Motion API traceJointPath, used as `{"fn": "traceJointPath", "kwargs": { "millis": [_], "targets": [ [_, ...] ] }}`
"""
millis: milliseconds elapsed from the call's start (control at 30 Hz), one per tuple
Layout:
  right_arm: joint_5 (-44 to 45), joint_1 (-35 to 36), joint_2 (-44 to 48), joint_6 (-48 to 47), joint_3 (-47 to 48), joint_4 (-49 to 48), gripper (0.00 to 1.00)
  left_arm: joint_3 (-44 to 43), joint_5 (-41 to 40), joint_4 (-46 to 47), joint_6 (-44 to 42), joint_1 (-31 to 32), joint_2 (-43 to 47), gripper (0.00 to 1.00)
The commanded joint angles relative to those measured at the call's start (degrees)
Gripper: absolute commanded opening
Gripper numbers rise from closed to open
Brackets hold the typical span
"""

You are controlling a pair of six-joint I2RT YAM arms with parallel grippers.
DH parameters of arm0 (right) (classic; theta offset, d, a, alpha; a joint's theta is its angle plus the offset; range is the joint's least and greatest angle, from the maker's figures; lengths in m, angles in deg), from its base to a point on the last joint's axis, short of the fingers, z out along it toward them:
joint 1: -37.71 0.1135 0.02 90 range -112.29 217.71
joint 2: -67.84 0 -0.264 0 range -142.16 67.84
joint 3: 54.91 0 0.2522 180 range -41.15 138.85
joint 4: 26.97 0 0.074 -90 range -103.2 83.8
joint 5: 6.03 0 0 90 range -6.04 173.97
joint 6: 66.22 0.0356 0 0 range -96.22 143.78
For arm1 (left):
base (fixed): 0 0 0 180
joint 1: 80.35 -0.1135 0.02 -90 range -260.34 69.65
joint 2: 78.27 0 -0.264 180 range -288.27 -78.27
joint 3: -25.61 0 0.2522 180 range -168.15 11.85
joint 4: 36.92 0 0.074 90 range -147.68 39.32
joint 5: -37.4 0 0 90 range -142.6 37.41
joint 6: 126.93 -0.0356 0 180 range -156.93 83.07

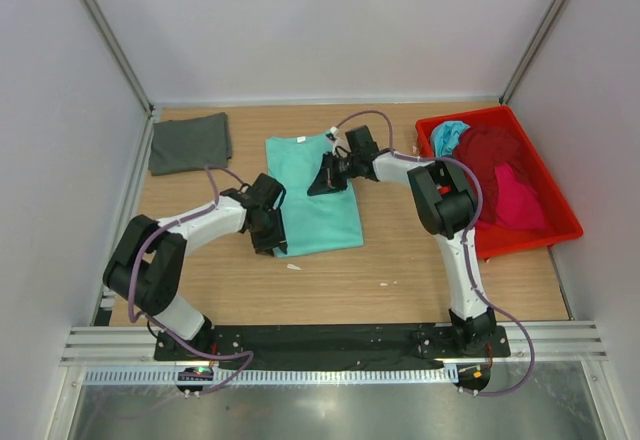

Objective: Fold and stack the t-shirts
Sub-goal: Fold the tshirt

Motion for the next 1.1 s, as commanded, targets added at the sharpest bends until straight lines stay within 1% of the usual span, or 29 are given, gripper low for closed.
{"fn": "traceJointPath", "kwargs": {
  "millis": [0,133,300,367,400,467,500,567,600,667,700,767,833,867,933,967,1033,1067],
  "targets": [
    [-0.48,-0.14,-2.52,0.4,4.02,-1.83,0.06,1.12,-1.83,1.28,-0.17,-0.22,-0.34,0.38],
    [0.84,-0.49,-4.46,-0.66,4.72,-0.95,0.05,2.52,-1.66,1.19,0.36,-0.22,-0.6,0.38],
    [0.58,-0.75,-3.32,-1.45,4.9,0.54,0.06,1.65,-1.66,0.05,0.18,-0.22,0.54,0.38],
    [0.58,-0.67,-0.69,-1.45,4.81,1.33,0.11,0.25,-2.27,-2.05,-0.17,-0.22,1.42,0.39],
    [0.67,-0.67,0.36,-1.8,4.9,1.68,0.19,-1.5,-2.88,-2.85,-0.61,-0.22,2.55,0.4],
    [2.16,-0.67,3.53,-2.67,5.6,4.31,0.28,-3.96,-3.24,-4.69,-1.13,-0.22,3.61,0.43],
    [2.95,-0.67,4.41,-3.64,5.86,5.54,0.36,-4.68,-2.98,-5.13,-1.48,-0.31,4.58,0.44],
    [4.62,-0.67,7.57,-3.91,5.34,7.31,0.41,-5.56,-2.28,-5.67,-1.66,-0.31,5.46,0.47],
    [5.41,-0.67,8.71,-4.0,4.9,7.66,0.46,-5.47,-1.84,-5.49,-1.75,-0.4,6.07,0.48],
    [8.29,-0.67,11.69,-4.26,3.59,9.41,0.52,-5.04,0.0,-4.27,-1.75,-1.27,6.52,0.48],
    [9.45,-0.75,12.67,-4.26,2.97,9.94,0.58,-4.16,0.79,-3.82,-1.67,-1.71,6.43,0.48],
    [12.87,-0.67,15.12,-4.09,0.96,11.26,0.6,-2.15,5.0,-1.02,-0.96,-3.47,6.43,0.48],
    [15.68,-0.75,16.72,-4.0,-0.19,14.41,0.6,-0.38,9.04,2.48,0.52,-4.44,6.17,0.48],
    [19.7,-0.67,18.46,-3.65,-1.59,15.91,0.6,0.93,9.41,3.29,0.97,-5.05,5.99,0.48],
    [22.72,-0.84,21.1,-2.16,-4.93,17.15,0.6,1.64,8.8,4.43,1.76,-5.06,5.64,0.48],
    [25.77,-0.84,22.42,-0.15,-8.86,17.07,0.6,2.34,8.54,4.7,1.94,-5.15,5.55,0.47],
    [28.95,-0.84,26.55,1.71,-12.75,17.5,0.59,2.79,7.75,4.88,2.29,-5.06,5.38,0.47],
    [30.01,-1.02,28.05,3.98,-16.77,17.42,0.59,3.22,6.53,4.88,2.55,-5.06,5.29,0.47]
  ]
}}
